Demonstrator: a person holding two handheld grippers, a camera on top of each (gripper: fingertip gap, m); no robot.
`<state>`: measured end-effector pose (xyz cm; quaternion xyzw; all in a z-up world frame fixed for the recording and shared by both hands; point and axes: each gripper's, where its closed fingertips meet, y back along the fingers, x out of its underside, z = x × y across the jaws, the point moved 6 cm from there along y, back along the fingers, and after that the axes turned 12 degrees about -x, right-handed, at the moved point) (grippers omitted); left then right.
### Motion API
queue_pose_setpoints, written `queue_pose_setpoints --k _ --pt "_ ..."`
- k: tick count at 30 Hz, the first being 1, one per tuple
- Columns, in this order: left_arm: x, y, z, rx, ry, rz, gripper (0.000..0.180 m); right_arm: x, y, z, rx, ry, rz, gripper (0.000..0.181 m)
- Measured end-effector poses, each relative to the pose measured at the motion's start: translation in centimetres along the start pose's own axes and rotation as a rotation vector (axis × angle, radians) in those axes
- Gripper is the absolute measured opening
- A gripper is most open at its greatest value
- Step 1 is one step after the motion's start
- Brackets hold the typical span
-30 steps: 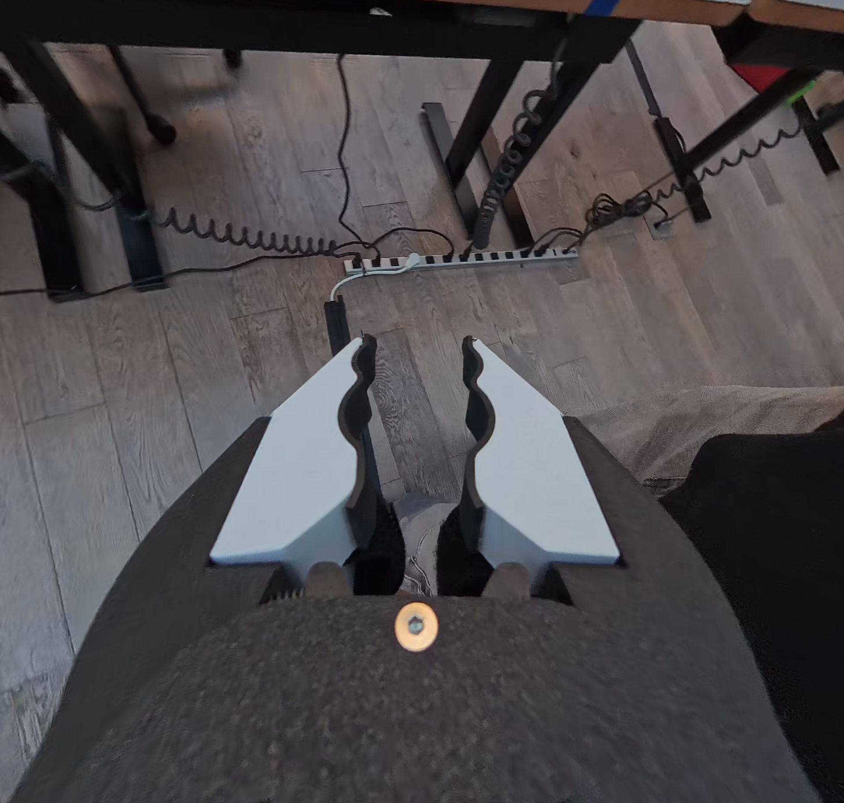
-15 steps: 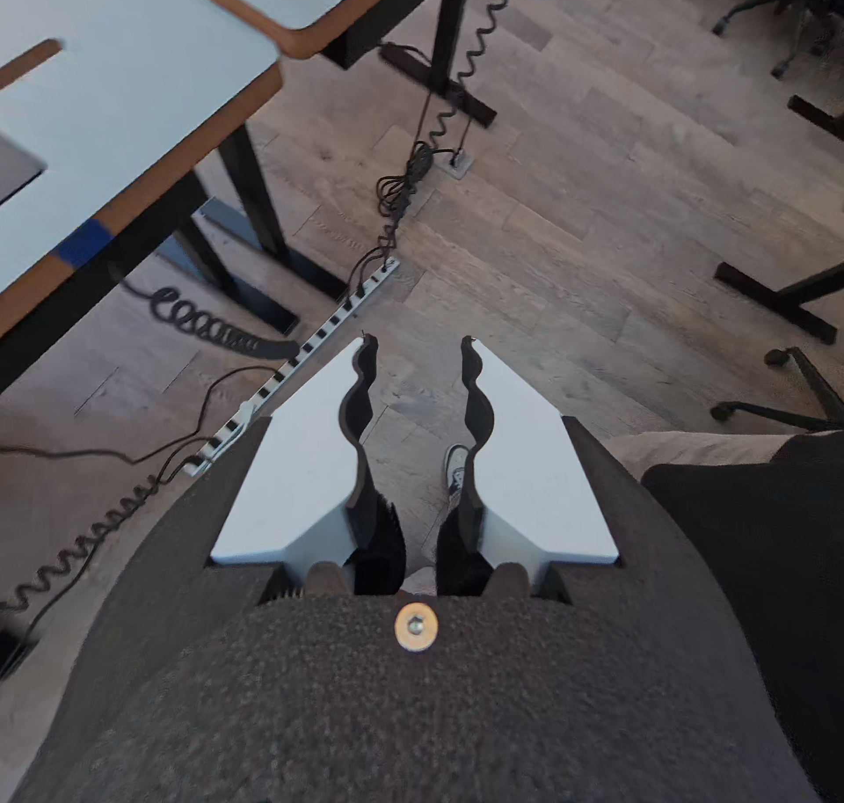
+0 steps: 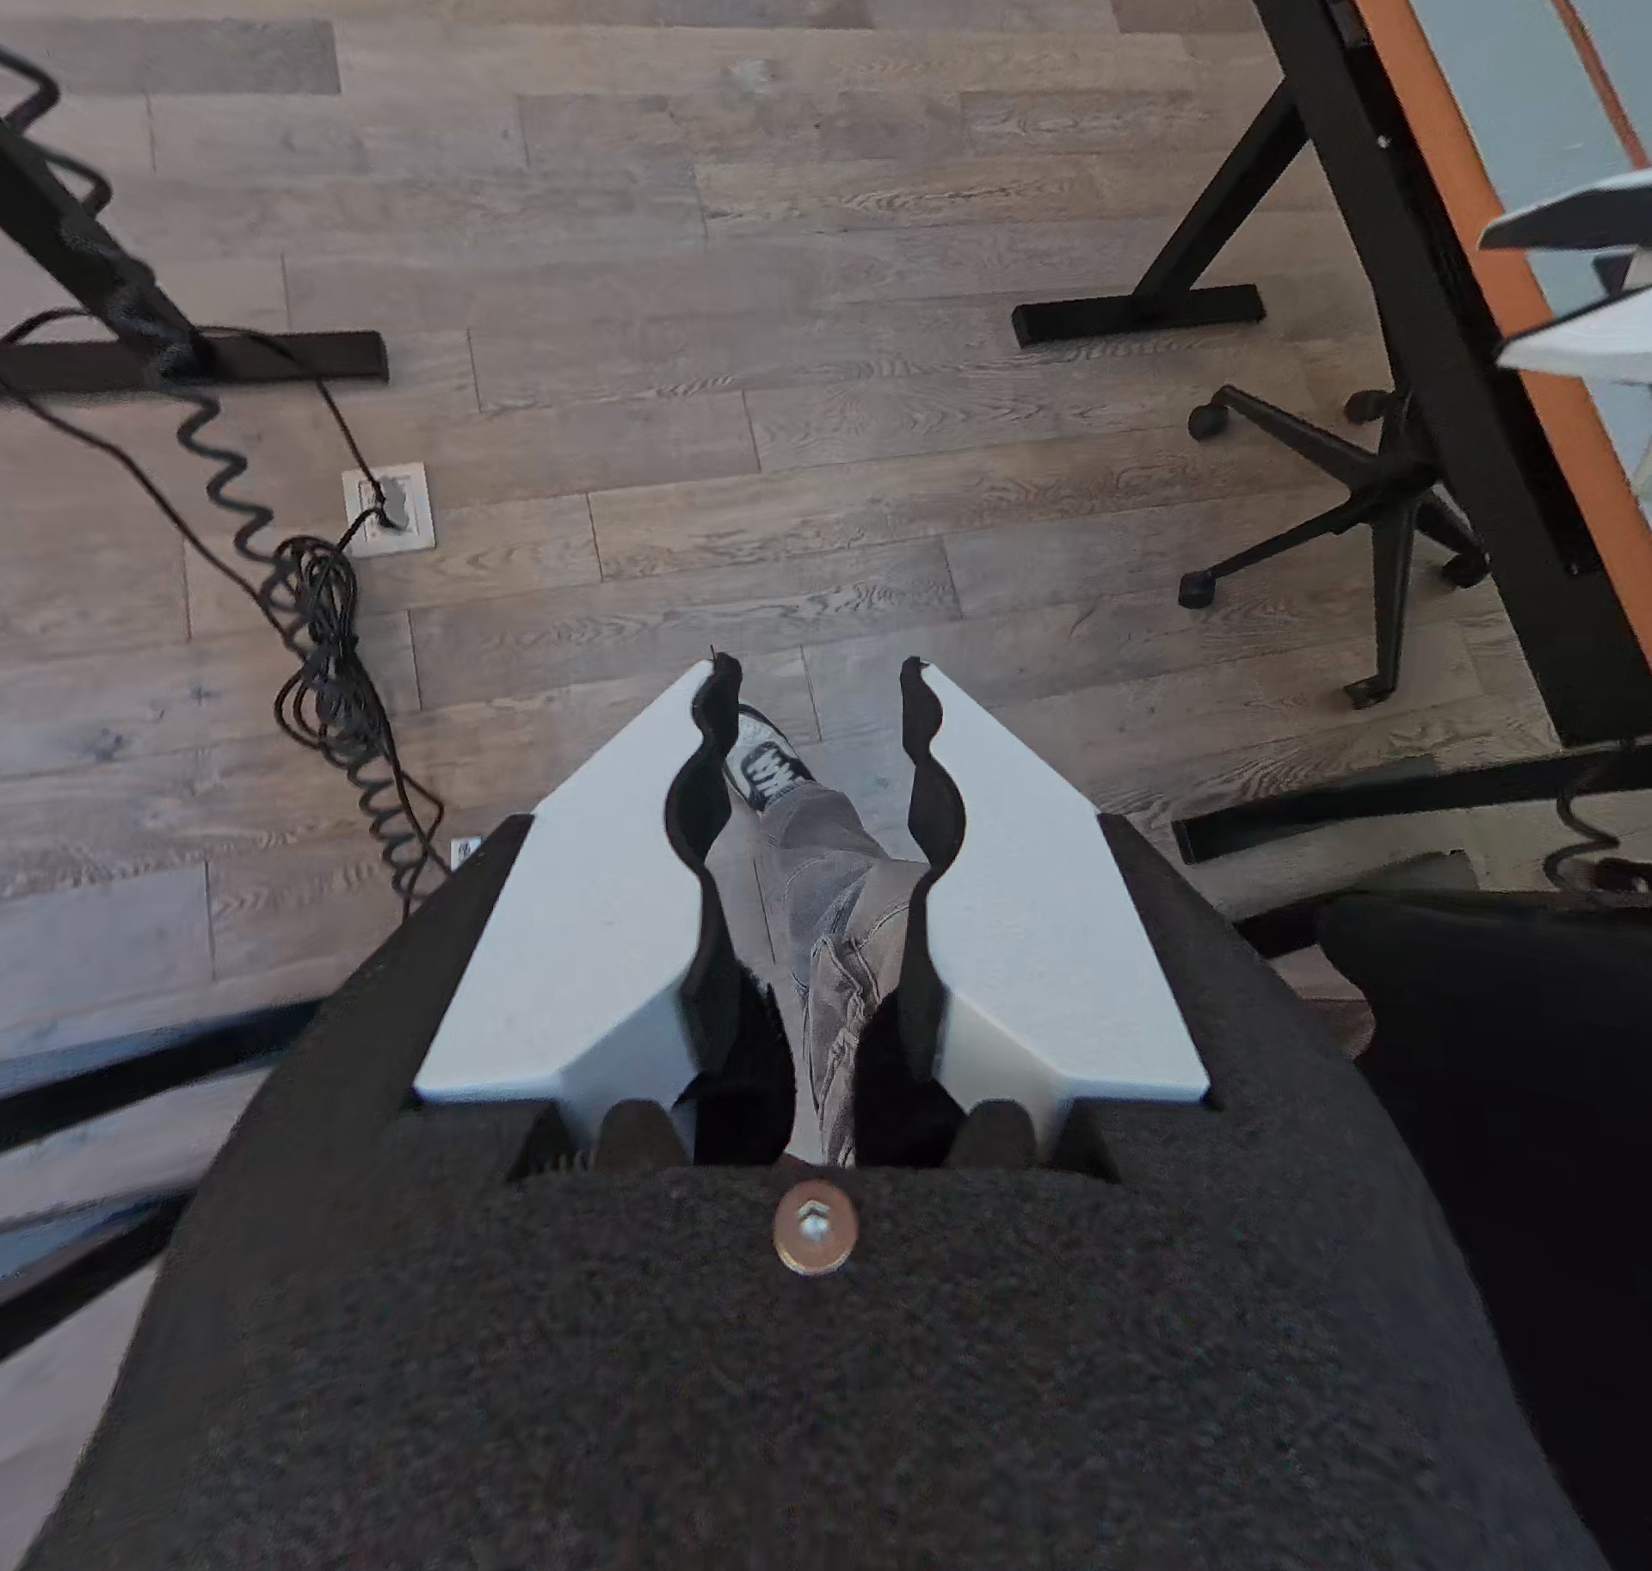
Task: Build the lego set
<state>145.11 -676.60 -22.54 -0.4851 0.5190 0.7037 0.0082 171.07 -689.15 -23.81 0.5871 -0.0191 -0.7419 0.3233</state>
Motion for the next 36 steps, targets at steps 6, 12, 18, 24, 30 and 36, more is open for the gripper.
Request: queue_pose_setpoints --k 6,12,18,24,30,36 --pt "-14.1 -14.8 0.7 0.122 -0.017 -0.028 0.035 -6.3 -2.5 -13.8 0.124 -0.064 0.019 0.061" --pt "-29.1 -24.9 1.3 0.186 -0.076 -0.086 0.035 -15.7 -2.8 -26.8 0.239 -0.039 0.004 0.061" --pt "-39.4 -33.9 1.9 0.204 -0.135 -0.096 0.035 -20.6 -5.8 -39.7 0.300 -0.124 -0.078 0.061" --pt "-47.4 -45.7 2.4 0.170 -0.170 -0.047 0.035 -24.1 -11.9 -54.6 0.266 -0.185 -0.116 0.060" --pt "-59.7 -55.1 2.9 0.128 -0.135 -0.013 0.035 -32.8 -15.0 -69.1 0.217 -0.169 -0.119 0.061" --pt "-69.3 -63.5 4.5 0.132 -0.095 0.011 0.035 -41.1 -17.8 -82.5 0.219 -0.095 -0.073 0.061"
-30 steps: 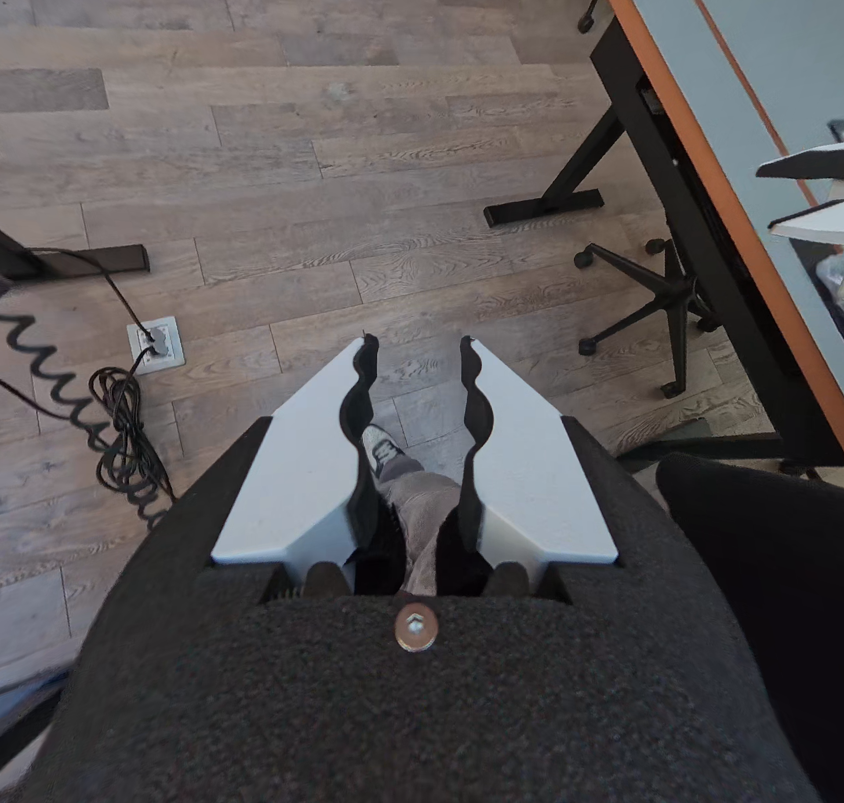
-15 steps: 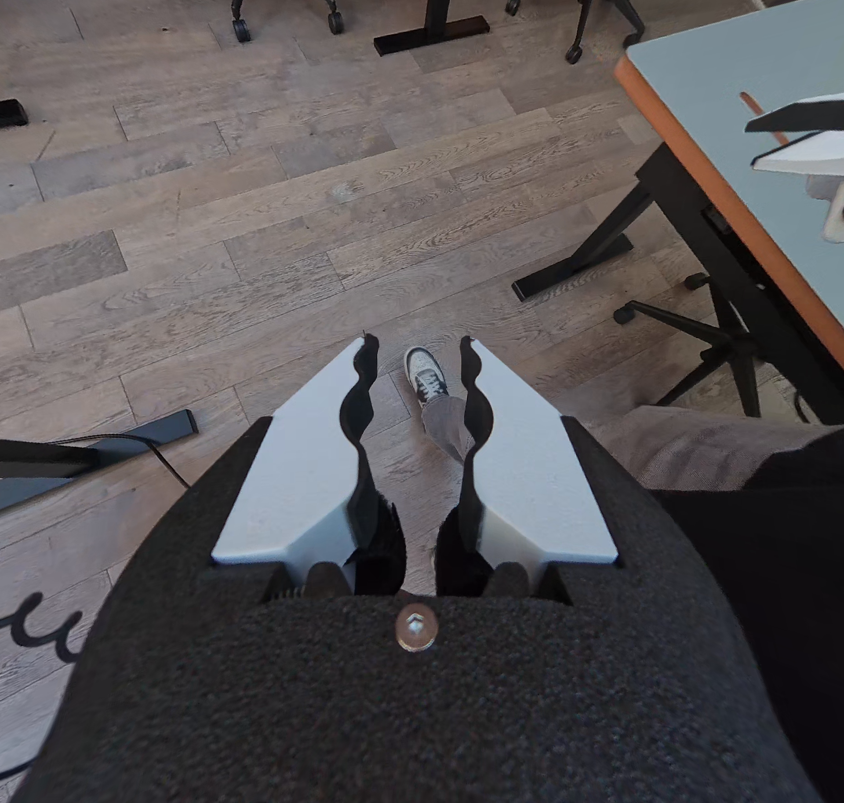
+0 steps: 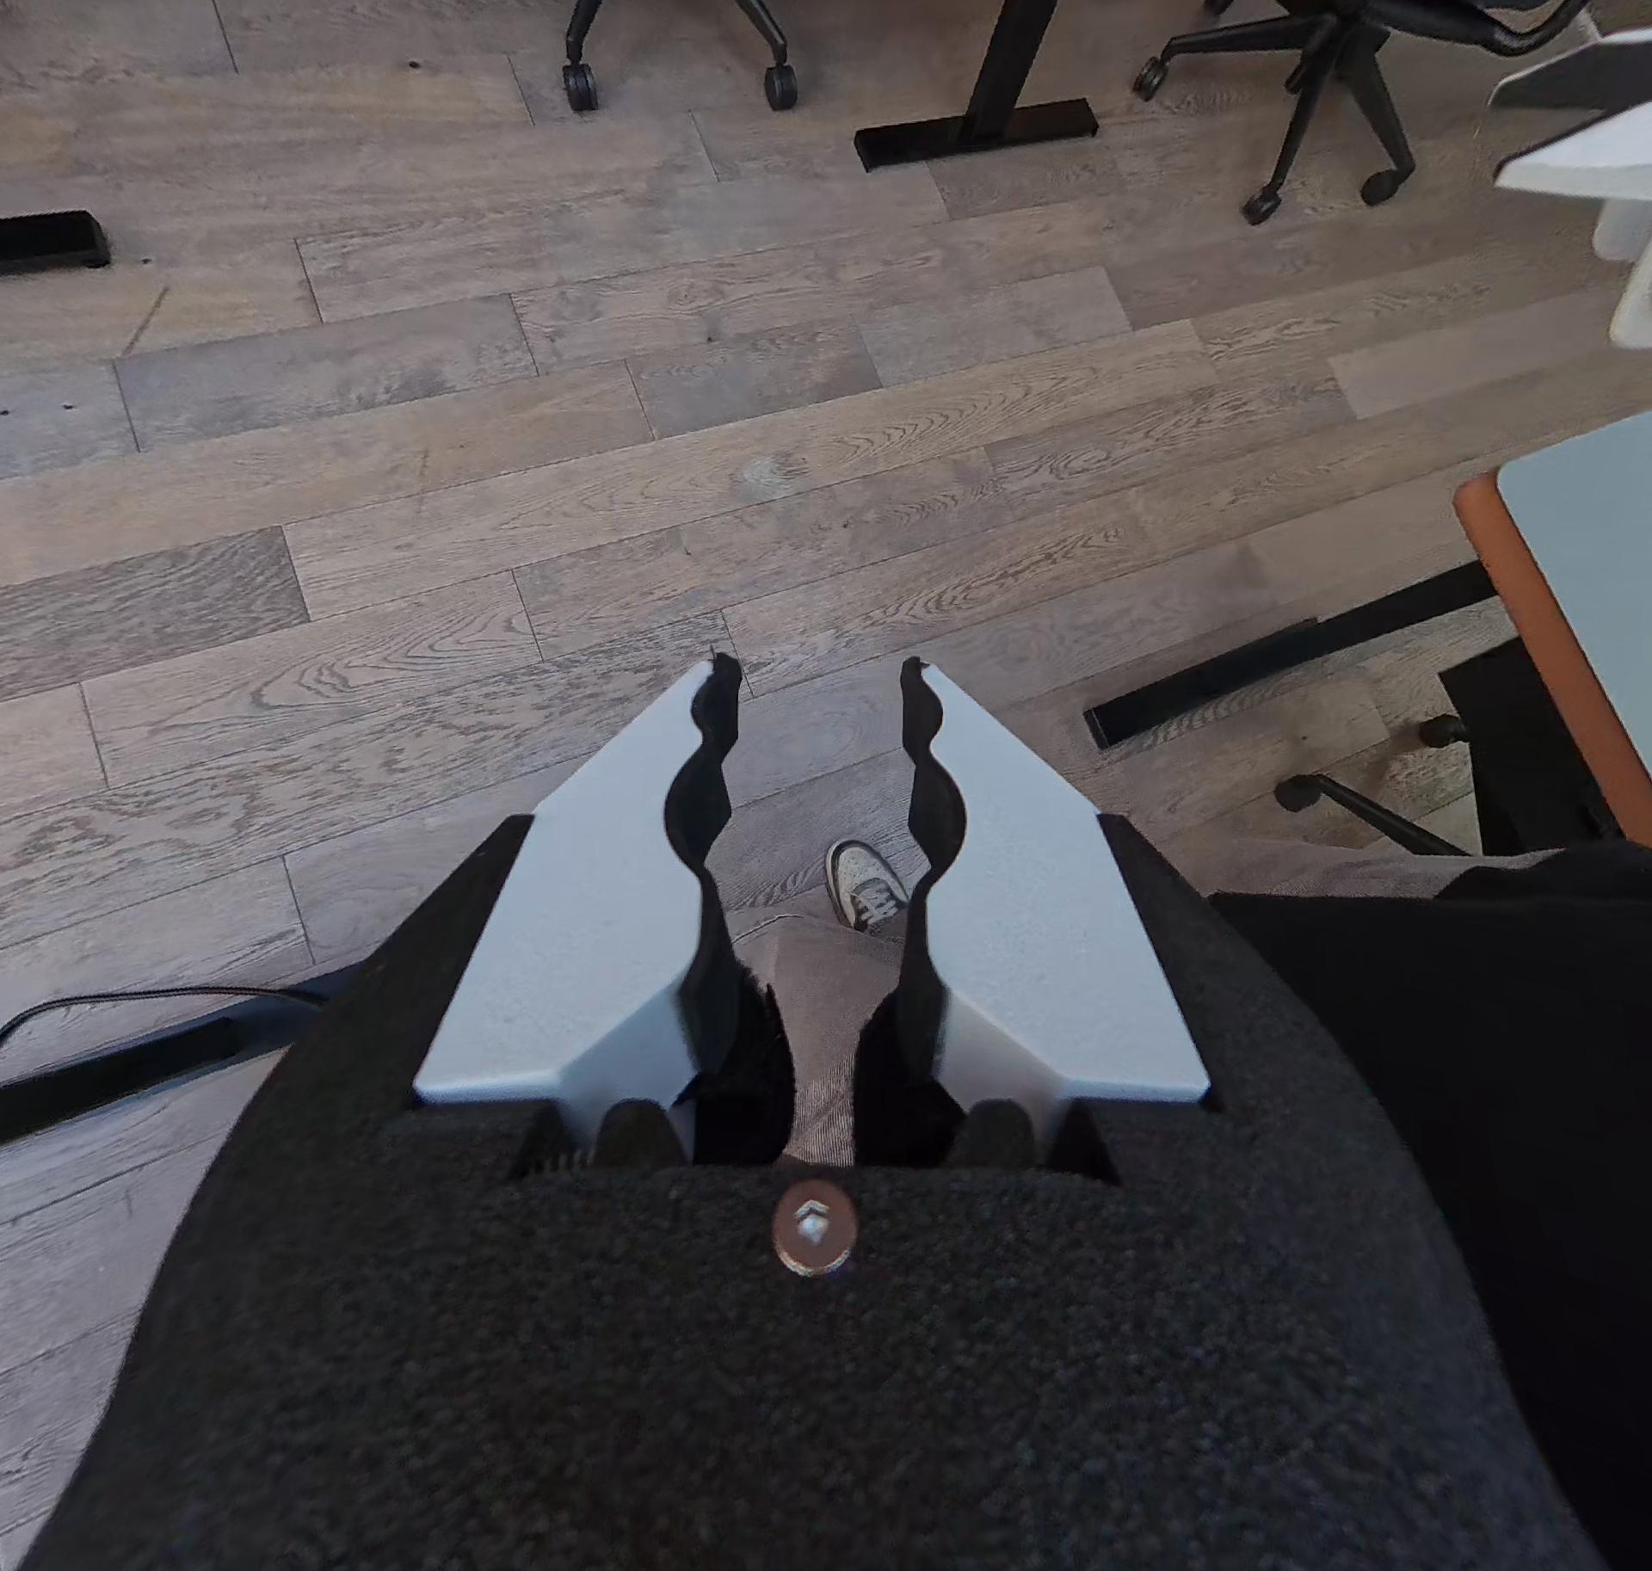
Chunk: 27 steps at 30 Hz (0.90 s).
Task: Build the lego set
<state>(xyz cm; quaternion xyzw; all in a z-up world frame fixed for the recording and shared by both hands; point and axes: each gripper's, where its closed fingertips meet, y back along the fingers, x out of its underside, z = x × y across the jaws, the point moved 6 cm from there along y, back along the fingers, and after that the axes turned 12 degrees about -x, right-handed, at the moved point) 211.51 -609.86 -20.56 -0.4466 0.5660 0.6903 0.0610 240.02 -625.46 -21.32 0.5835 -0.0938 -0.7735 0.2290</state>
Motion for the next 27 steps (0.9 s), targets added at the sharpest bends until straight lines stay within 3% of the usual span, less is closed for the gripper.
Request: queue_pose_setpoints --k 6,13,23,27 --pt "-7.1 -10.2 4.1 0.080 -0.015 0.025 0.035 -5.8 -6.2 -9.0 0.073 -0.060 -0.065 0.063" --pt "-20.6 -22.7 6.3 0.243 -0.181 0.056 0.037 -12.3 -6.4 -16.8 0.232 -0.267 -0.281 0.061" --pt "-37.4 -38.0 -5.3 0.525 -0.538 0.033 0.037 -10.8 10.6 -29.8 0.833 -0.320 -0.351 0.062" --pt "-42.4 -43.8 -15.8 0.619 -0.637 0.036 0.037 -8.4 17.5 -36.0 0.946 -0.364 -0.328 0.063"
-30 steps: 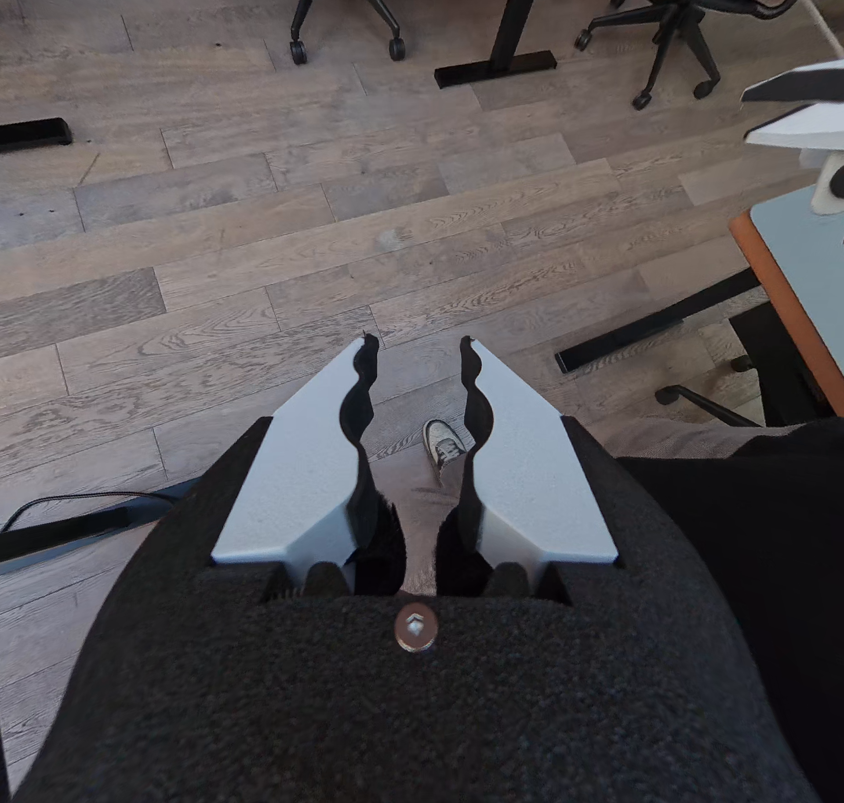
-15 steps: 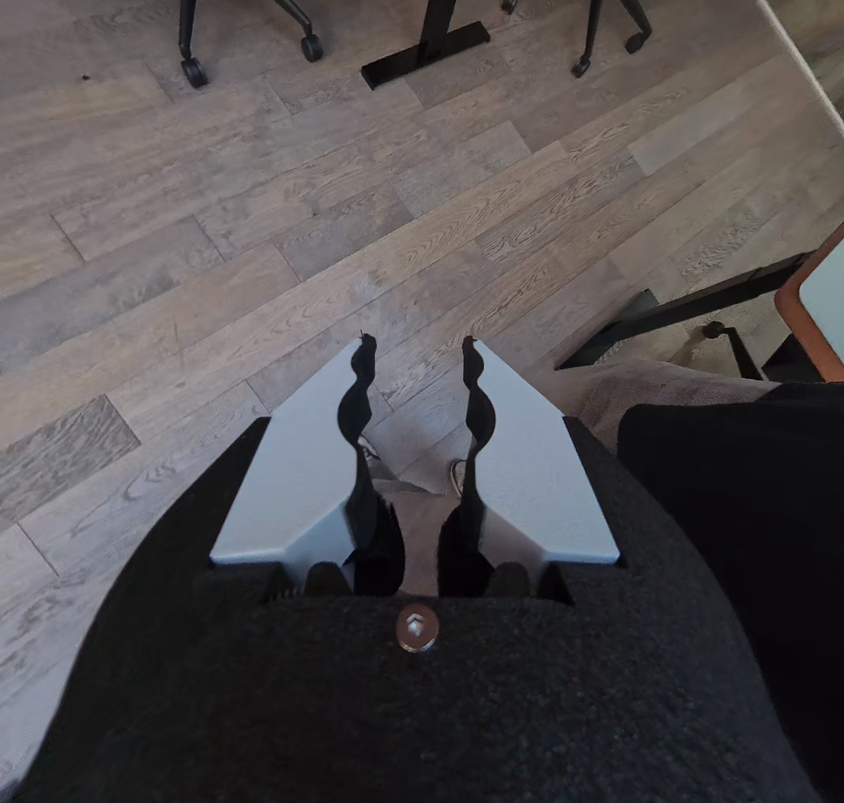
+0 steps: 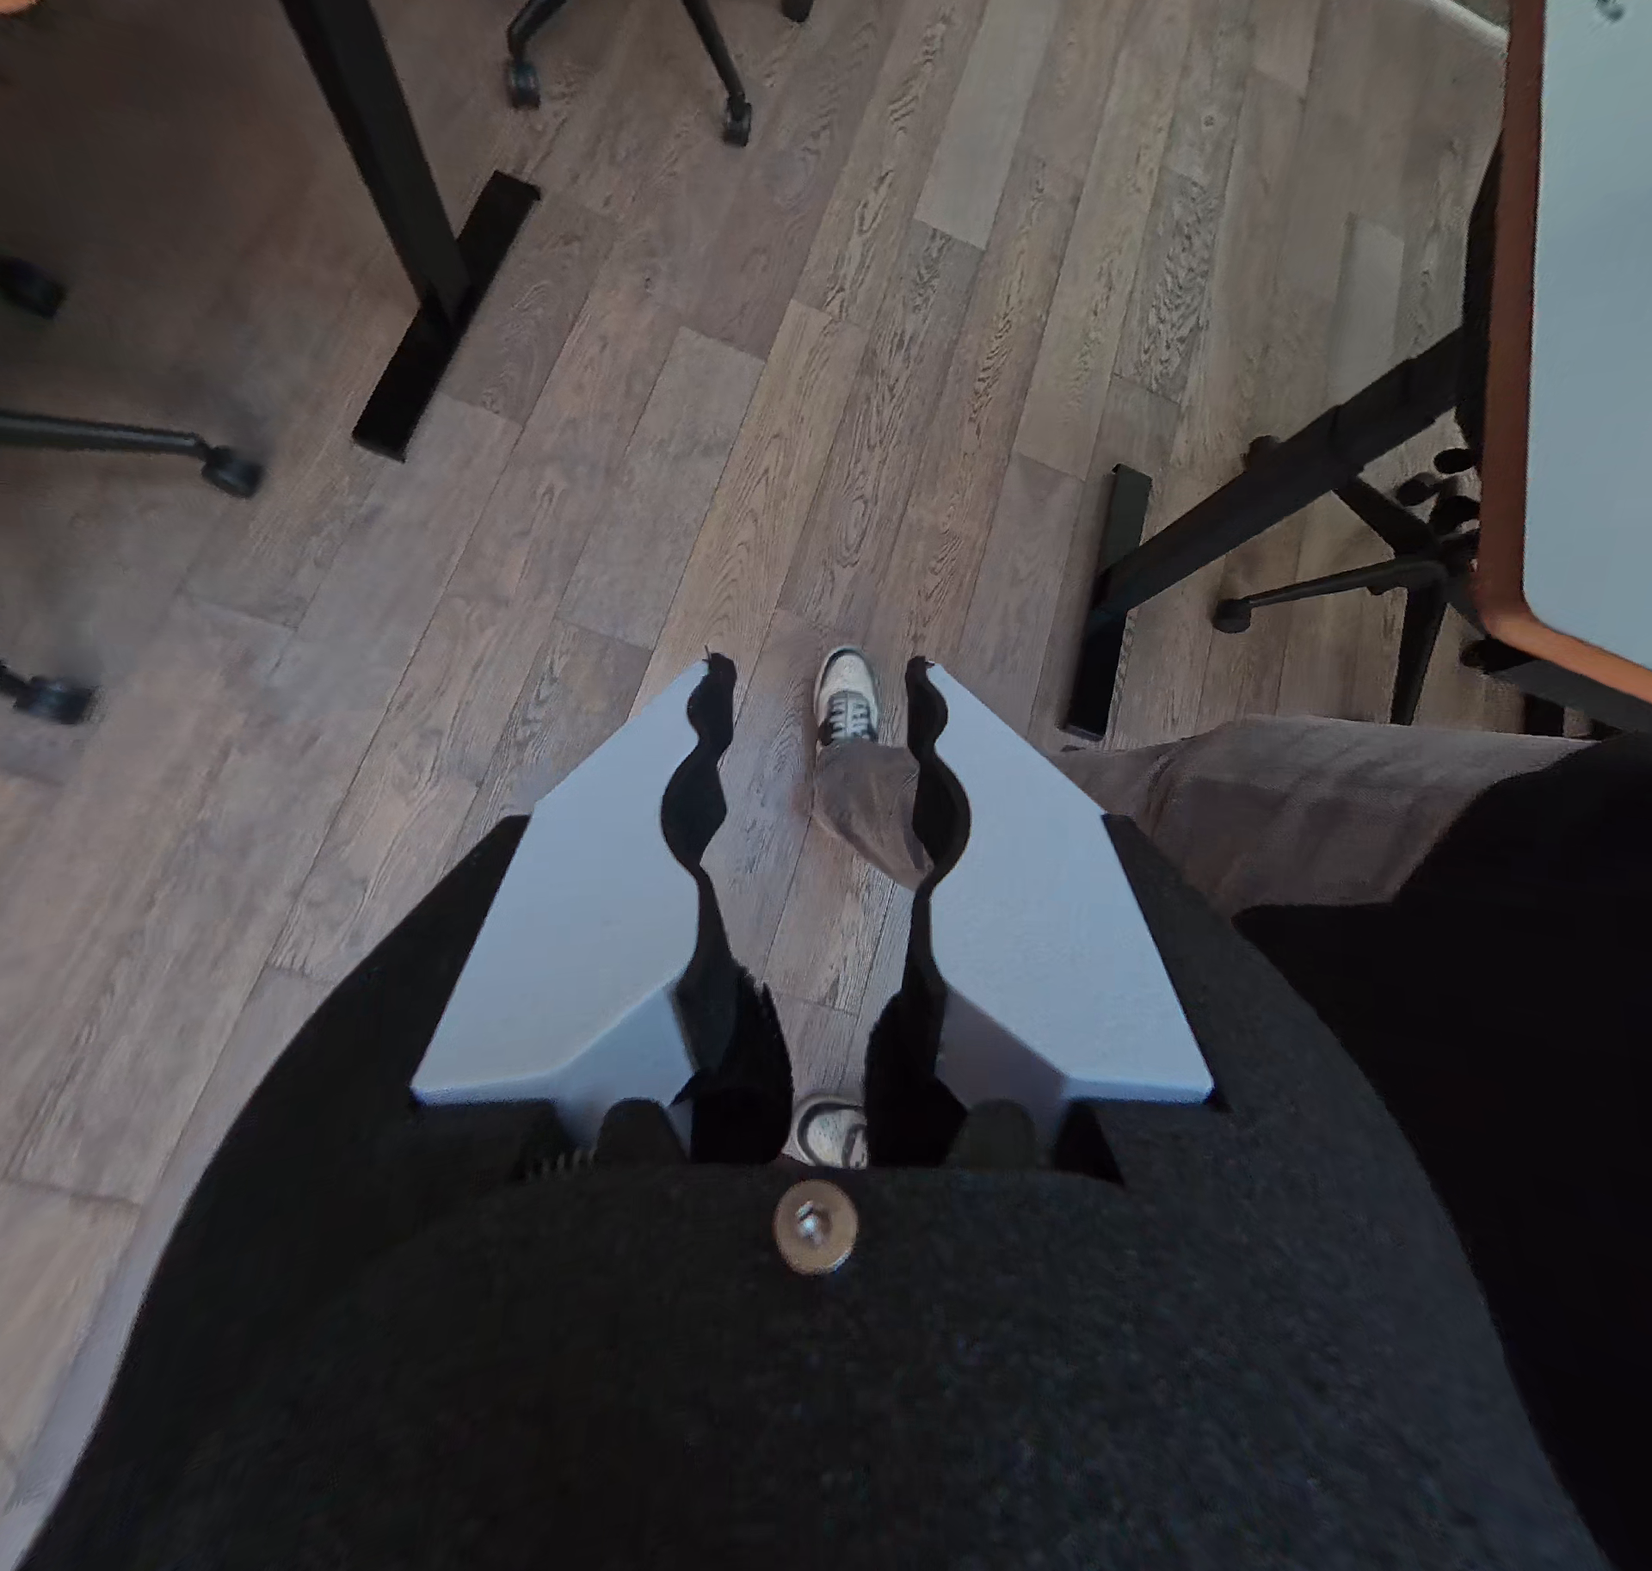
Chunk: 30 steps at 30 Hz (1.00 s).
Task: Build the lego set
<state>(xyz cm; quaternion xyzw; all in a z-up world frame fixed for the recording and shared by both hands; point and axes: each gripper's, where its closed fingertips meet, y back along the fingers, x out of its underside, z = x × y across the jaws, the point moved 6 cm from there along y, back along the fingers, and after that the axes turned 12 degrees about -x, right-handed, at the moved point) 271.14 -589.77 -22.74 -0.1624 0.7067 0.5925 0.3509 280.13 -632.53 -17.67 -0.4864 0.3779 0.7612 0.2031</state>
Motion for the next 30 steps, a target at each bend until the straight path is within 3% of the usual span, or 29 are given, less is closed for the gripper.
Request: queue_pose_setpoints --k 2,5,8,11,15,23,27,30 --pt "-5.2 -4.8 -1.2 0.059 -0.043 -0.015 0.037 -0.8 -0.9 -4.7 0.022 -0.021 0.026 0.065" --pt "-14.2 -11.0 -3.1 0.020 -0.161 -0.148 0.034 -3.1 -2.0 -12.0 0.095 -0.032 -0.007 0.068" --pt "-23.7 -17.2 -5.6 0.068 -0.238 -0.216 0.044 -6.8 -2.7 -18.8 0.181 0.014 -0.021 0.066" --pt "-32.4 -23.2 -7.6 0.130 -0.200 -0.200 0.050 -10.9 -4.2 -25.5 0.236 0.028 -0.035 0.069" --pt "-43.2 -31.7 -9.1 0.149 -0.155 -0.221 0.035 -16.4 -6.1 -33.5 0.359 -0.008 -0.086 0.072" --pt "-62.9 -51.8 -11.9 0.177 -0.168 -0.222 0.031 -23.0 -15.9 -50.8 0.362 -0.046 -0.022 0.068" --pt "-71.6 -60.7 -12.7 0.214 -0.034 -0.132 0.031 -29.0 -20.6 -59.7 0.377 -0.132 -0.053 0.059" --pt "-77.6 -67.3 -13.8 0.198 -0.039 -0.105 0.037 -34.2 -24.1 -67.0 0.400 -0.064 0.035 0.050"
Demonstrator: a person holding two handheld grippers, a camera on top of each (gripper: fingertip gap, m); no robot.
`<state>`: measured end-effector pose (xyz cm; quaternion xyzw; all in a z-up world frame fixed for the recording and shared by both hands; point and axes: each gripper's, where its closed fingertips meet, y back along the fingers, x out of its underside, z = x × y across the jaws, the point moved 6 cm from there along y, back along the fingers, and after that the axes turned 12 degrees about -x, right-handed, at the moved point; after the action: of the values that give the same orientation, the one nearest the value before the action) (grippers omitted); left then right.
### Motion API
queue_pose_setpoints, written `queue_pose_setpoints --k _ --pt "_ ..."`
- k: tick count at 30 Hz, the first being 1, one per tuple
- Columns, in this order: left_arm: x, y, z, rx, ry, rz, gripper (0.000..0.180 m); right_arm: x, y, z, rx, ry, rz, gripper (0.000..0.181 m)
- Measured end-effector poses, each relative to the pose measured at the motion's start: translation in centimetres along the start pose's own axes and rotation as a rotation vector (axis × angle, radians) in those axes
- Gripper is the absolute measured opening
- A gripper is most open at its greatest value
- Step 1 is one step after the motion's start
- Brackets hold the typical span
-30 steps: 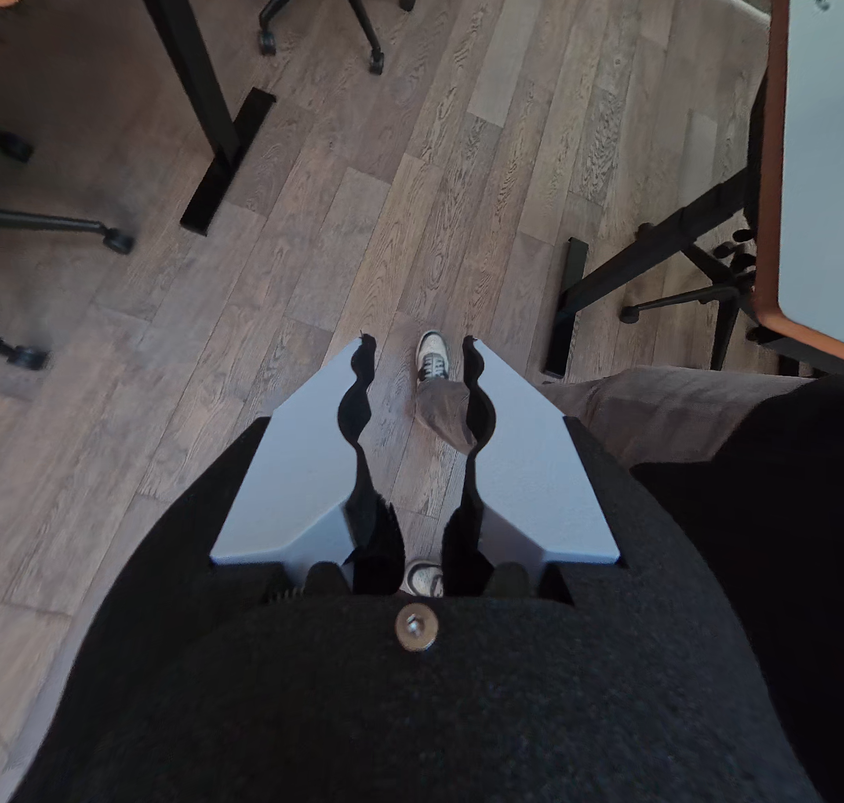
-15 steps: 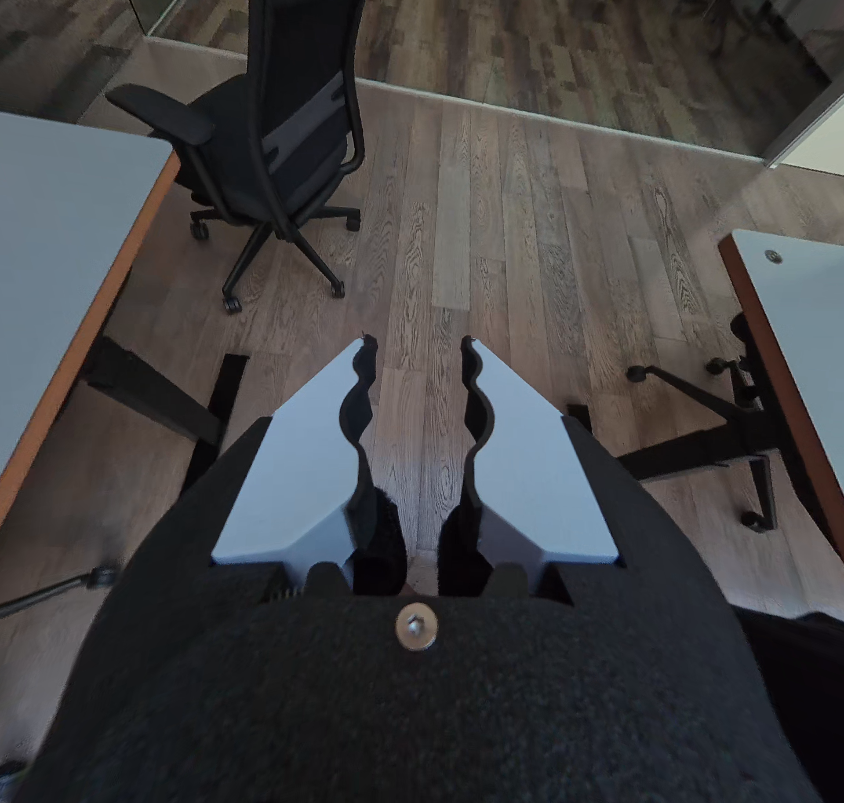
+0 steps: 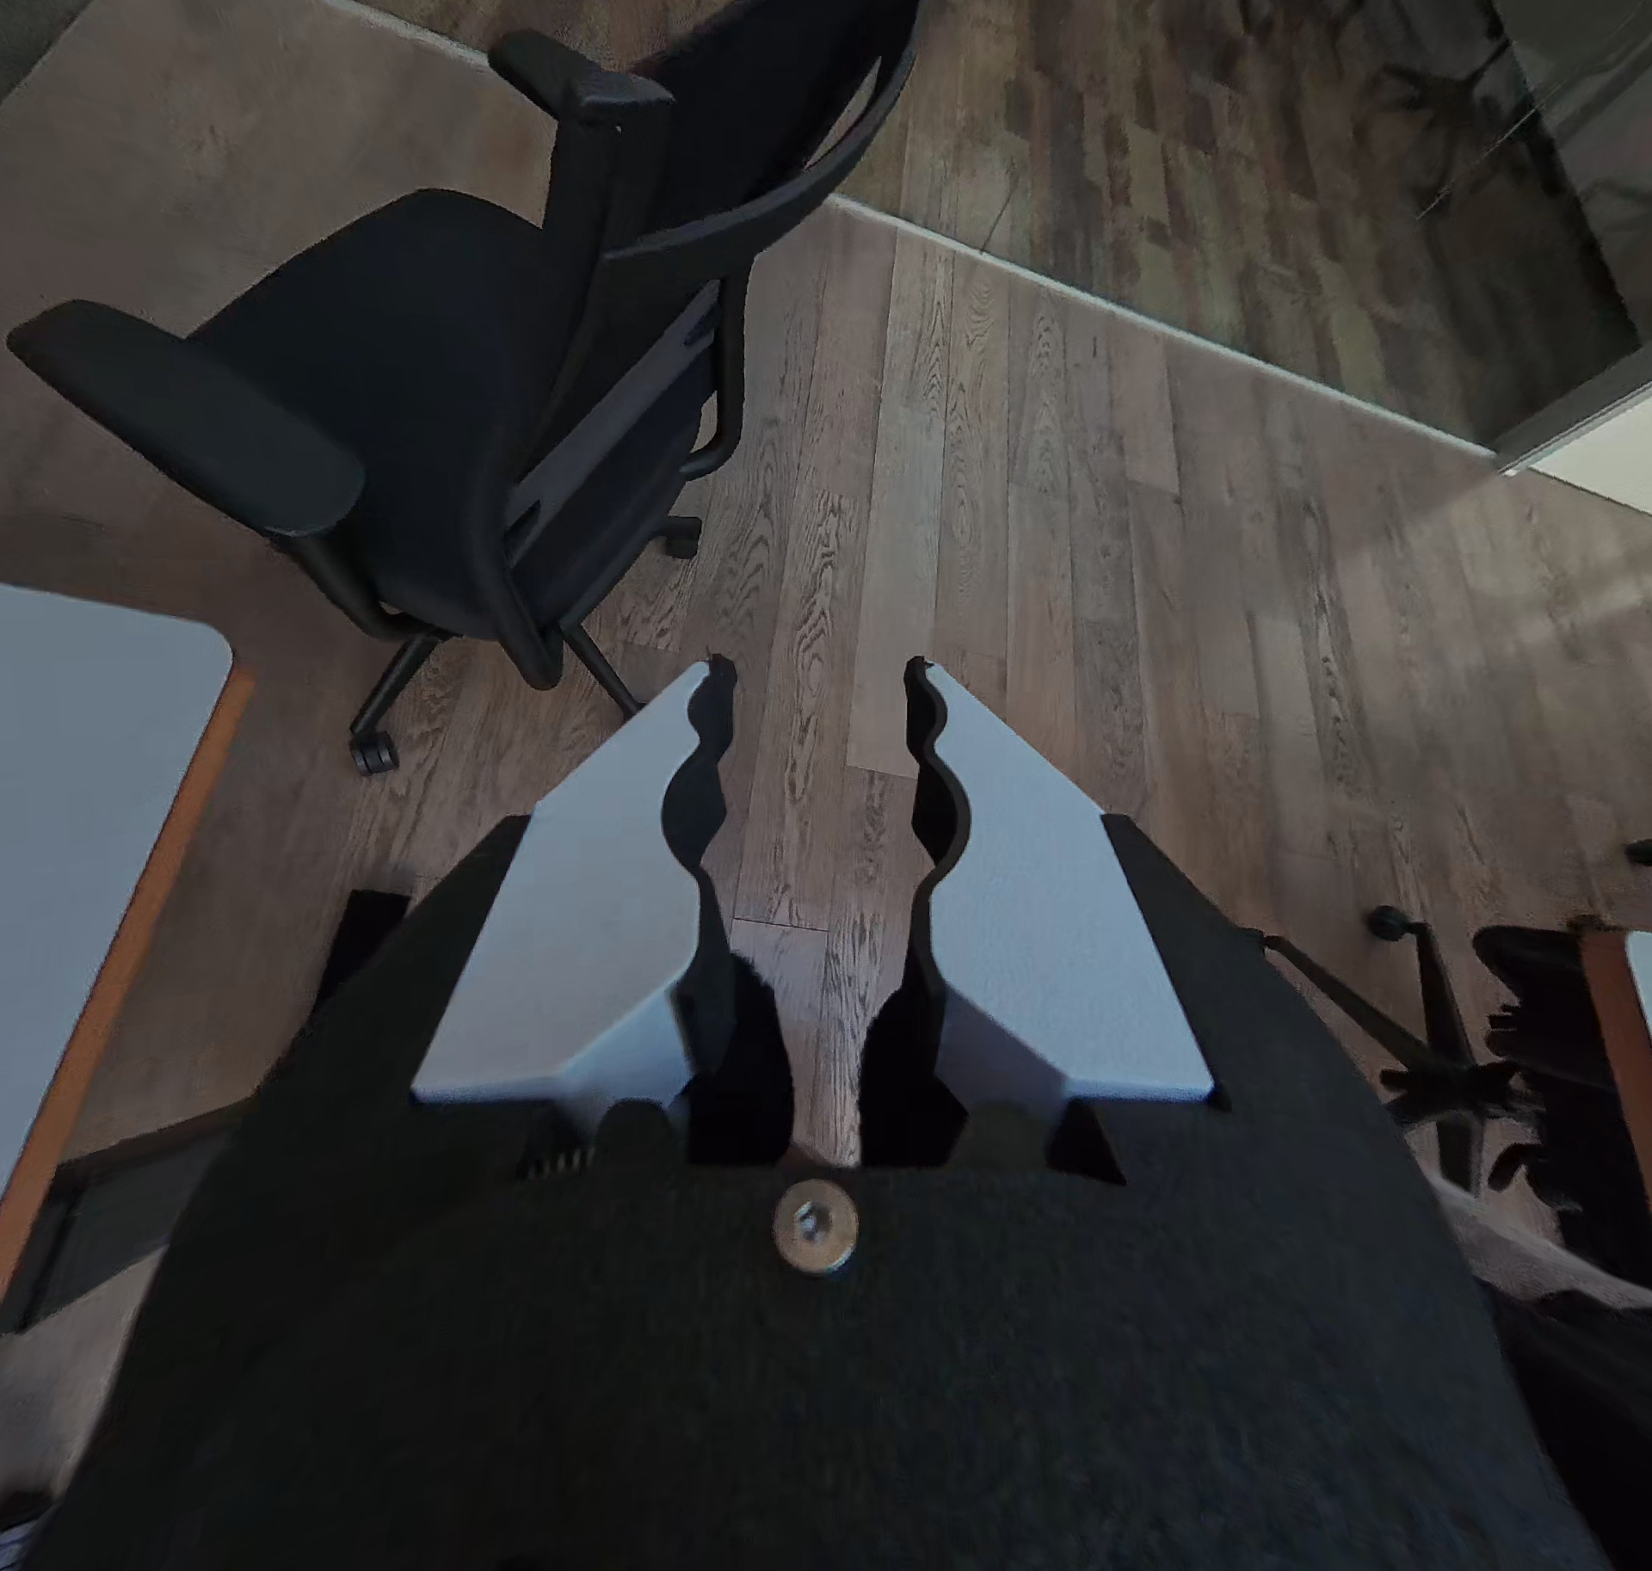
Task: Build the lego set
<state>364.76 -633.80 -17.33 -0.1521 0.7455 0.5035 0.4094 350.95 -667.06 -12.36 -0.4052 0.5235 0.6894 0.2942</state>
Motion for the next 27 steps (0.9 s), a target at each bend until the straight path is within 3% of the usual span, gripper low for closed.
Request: queue_pose_setpoints --k 5,10,13,18,23,27 --pt "-6.6 -11.0 0.6 -0.009 -0.020 0.049 0.046 -7.1 -10.5 -8.6 -0.042 0.095 0.104 0.050" --pt "-9.4 -21.1 1.8 -0.067 0.109 0.079 0.059 -13.0 -23.4 -19.8 -0.087 0.149 0.114 0.050" --pt "-10.5 -26.1 2.0 -0.161 0.179 0.046 0.082 -15.1 -32.0 -26.0 -0.163 0.132 0.148 0.050" --pt "-11.5 -29.2 2.2 -0.400 0.215 0.005 0.064 -16.8 -43.3 -32.7 -0.321 0.178 0.233 0.063" --pt "-11.8 -29.8 2.5 -0.586 0.257 0.082 0.061 -16.3 -48.7 -33.8 -0.506 0.261 0.319 0.057" --pt "-12.1 -30.2 1.9 -0.621 0.257 0.135 0.061 -16.5 -49.6 -34.1 -0.574 0.285 0.266 0.053"
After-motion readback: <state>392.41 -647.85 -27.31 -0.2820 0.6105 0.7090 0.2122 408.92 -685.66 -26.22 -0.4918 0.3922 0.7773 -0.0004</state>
